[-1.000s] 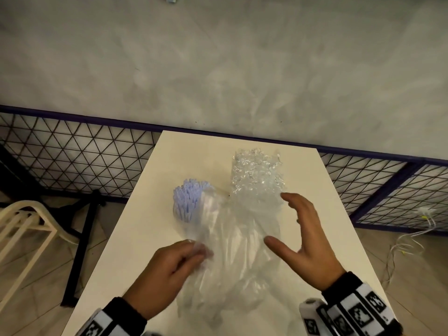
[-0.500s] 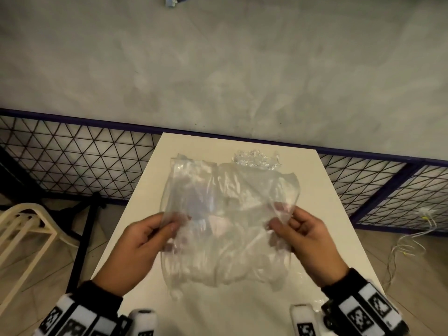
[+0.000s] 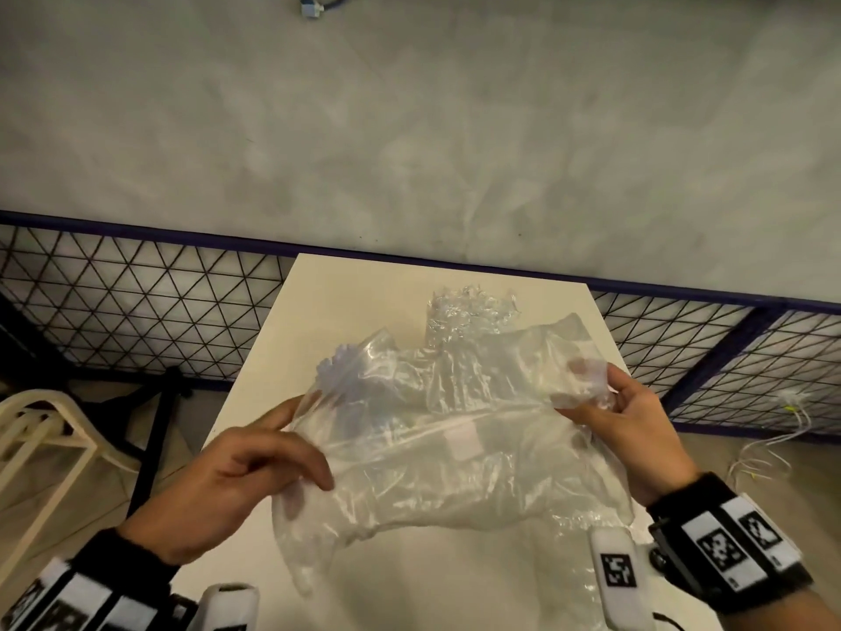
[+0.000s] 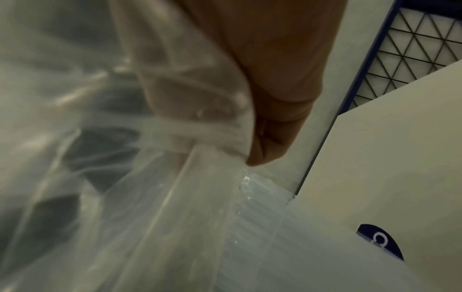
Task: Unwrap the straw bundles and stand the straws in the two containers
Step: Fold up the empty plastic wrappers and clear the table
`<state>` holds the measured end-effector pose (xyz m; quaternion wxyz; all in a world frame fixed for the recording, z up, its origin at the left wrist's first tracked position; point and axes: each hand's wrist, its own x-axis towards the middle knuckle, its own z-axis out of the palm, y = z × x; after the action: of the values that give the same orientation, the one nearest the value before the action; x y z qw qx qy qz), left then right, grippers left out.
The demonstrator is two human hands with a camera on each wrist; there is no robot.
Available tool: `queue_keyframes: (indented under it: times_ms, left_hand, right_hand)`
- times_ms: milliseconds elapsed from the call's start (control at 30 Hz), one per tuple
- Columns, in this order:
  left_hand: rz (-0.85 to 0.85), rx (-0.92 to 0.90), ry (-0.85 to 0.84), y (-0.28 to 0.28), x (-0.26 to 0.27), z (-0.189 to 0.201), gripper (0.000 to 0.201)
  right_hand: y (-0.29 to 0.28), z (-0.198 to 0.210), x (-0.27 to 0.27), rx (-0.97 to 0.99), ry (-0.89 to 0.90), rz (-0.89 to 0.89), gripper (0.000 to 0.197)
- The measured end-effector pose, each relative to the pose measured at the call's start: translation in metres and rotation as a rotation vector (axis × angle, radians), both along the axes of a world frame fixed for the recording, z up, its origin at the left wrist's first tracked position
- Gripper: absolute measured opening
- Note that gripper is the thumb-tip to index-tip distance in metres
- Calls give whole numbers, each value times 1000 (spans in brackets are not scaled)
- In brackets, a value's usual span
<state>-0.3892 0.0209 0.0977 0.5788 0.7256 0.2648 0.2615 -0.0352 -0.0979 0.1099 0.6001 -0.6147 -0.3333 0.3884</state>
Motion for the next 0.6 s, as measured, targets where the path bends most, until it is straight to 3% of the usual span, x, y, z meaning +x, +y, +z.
queue_keyframes:
  times_ms: [67,133,200,333,433,600]
  left_hand:
    - [-59,-35,104,1,1,4,27]
    - [-46,-63,156,4,0,5,55]
    - [-23,-42,176,7,0,5,68]
    - [72,-69,55,11,2,1,66]
    - [116,-45,14,16,1,-1,56]
    - [189,-209,-250,21,-4,-5,50]
  right_hand:
    - [-1,6,2,37,36,55,99]
    - [-3,11,3,129,139,155,78]
    - [-6,14,5,205,221,260,66]
    - [-7,7,8,212,202,325,49]
    - [-6,3,9,209,205,266,41]
    - [-4,8,14,196,258,156,38]
